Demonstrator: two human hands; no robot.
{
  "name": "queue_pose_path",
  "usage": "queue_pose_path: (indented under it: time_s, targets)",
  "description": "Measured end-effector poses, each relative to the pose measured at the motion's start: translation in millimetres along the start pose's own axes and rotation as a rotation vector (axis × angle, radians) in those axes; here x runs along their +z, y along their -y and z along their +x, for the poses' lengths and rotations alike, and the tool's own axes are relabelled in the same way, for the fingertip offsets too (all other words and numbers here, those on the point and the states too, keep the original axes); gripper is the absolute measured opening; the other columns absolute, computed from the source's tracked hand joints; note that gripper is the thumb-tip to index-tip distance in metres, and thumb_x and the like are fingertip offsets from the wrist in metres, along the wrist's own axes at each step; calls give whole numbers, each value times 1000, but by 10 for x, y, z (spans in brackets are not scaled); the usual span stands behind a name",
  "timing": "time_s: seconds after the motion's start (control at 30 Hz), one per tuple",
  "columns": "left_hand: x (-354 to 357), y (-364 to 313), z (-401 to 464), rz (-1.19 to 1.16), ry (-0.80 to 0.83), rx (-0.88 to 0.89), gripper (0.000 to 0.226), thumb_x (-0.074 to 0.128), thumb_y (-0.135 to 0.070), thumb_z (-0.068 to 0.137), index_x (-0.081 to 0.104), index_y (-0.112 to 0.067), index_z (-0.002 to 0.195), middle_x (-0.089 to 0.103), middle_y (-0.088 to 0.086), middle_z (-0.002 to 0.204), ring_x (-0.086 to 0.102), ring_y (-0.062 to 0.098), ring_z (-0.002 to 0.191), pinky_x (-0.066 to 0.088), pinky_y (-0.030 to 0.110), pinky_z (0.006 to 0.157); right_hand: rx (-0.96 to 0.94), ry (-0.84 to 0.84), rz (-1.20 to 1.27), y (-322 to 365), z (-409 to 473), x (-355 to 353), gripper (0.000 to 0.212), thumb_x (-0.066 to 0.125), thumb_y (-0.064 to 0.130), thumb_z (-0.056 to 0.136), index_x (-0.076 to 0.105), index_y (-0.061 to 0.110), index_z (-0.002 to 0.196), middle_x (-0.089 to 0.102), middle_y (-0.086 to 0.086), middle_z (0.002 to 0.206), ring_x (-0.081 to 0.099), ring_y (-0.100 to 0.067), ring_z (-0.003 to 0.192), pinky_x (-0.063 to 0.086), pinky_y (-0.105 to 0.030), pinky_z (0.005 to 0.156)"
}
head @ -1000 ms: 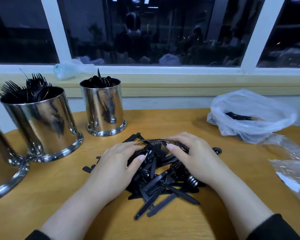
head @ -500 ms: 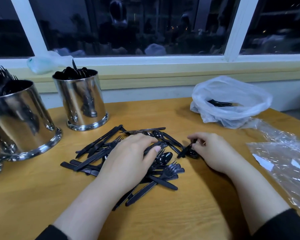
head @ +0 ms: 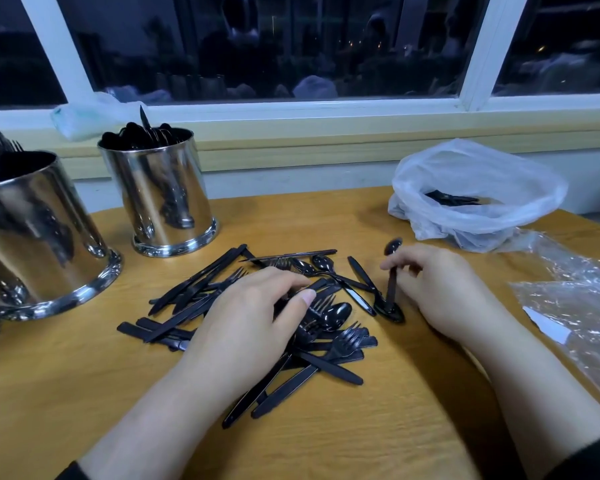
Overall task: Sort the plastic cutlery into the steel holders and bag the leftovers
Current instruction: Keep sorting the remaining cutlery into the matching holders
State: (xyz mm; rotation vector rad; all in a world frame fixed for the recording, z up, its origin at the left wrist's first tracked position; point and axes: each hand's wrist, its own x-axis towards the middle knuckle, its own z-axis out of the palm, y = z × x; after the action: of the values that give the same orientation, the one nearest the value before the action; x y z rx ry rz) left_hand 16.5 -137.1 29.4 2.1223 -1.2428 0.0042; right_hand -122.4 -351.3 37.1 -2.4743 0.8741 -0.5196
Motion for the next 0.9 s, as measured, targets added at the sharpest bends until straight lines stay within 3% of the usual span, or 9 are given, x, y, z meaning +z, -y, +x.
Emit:
queue_pose_path:
  time_s: [0.17, 0.27, 0.4, 0.5, 0.57, 0.63, 0.73, 0.8, 0.9]
  targets:
    - [-30, -76, -30, -258, -18, -106, 22, 47, -51, 97, 68, -52, 102, 72, -23, 94, 61, -8, 96, 46, 7, 76, -235, -21, 347, 292, -148, 46, 27, 63, 15, 97, 76, 37, 107, 69, 24, 104, 60, -6, 83, 45, -14, 74]
    - [-52, -129, -36, -373, 34, -154, 21, 49, -49, 99, 69, -52, 103, 72, -24, 87, 66, -1, 83, 48, 10, 67, -324, -10, 421, 460, -197, 170, 27, 64, 12, 98, 77, 31, 113, 71, 23, 106, 64, -1, 95, 45, -14, 83]
    - [-56, -145, -17, -574, 65, -200, 19, 59, -34, 101, 77, -40, 103, 71, -11, 72, 57, -1, 62, 45, 10, 63, -416, -18, 374, 577, -217, 328, 36, 56, 8, 100, 72, 31, 123, 69, 26, 110, 60, -4, 108, 43, -19, 96]
    - [-50, -126, 2, -687, 108, -246, 20, 62, -23, 101, 76, -19, 115, 78, -4, 85, 54, 5, 65, 49, 20, 67, -410, 23, 374, 626, -219, 348, 43, 52, 4, 100, 71, 34, 125, 69, 27, 100, 60, -5, 101, 40, -19, 96]
    - [-48, -104, 11, -741, 107, -275, 25, 63, -20, 101, 72, -15, 124, 78, 0, 86, 56, 9, 69, 51, 26, 70, -413, 54, 373, 646, -237, 333, 45, 51, 5, 100, 70, 38, 126, 69, 29, 106, 58, 0, 110, 40, -14, 97]
    - [-47, -64, 21, -761, 74, -292, 21, 61, -19, 102, 73, -22, 119, 75, -2, 81, 58, 13, 71, 50, 29, 70, -367, 36, 409, 623, -228, 264, 44, 53, 7, 101, 71, 41, 123, 67, 34, 109, 59, 10, 108, 41, -7, 90]
    - [-44, -11, 32, -735, 24, -312, 22, 56, -13, 103, 74, -25, 110, 66, -6, 71, 60, 8, 67, 50, 21, 66, -157, -121, 428, 404, -105, 81, 29, 56, 16, 100, 74, 38, 105, 71, 26, 86, 59, 4, 66, 42, -12, 59]
    - [-36, 5, 36, -722, 19, -336, 25, 52, -12, 105, 73, -25, 108, 60, -8, 69, 55, 9, 62, 47, 24, 60, -27, -136, 217, 187, -16, -36, 13, 62, 27, 98, 72, 34, 100, 69, 15, 89, 59, -3, 76, 45, -22, 64]
    - [-13, 15, 43, -744, 13, -394, 27, 49, -15, 106, 73, -28, 105, 49, -7, 67, 40, 12, 56, 37, 27, 53, 125, 90, -22, -27, -3, -108, 14, 70, 45, 90, 73, 31, 94, 66, 13, 88, 60, -7, 83, 43, -27, 66]
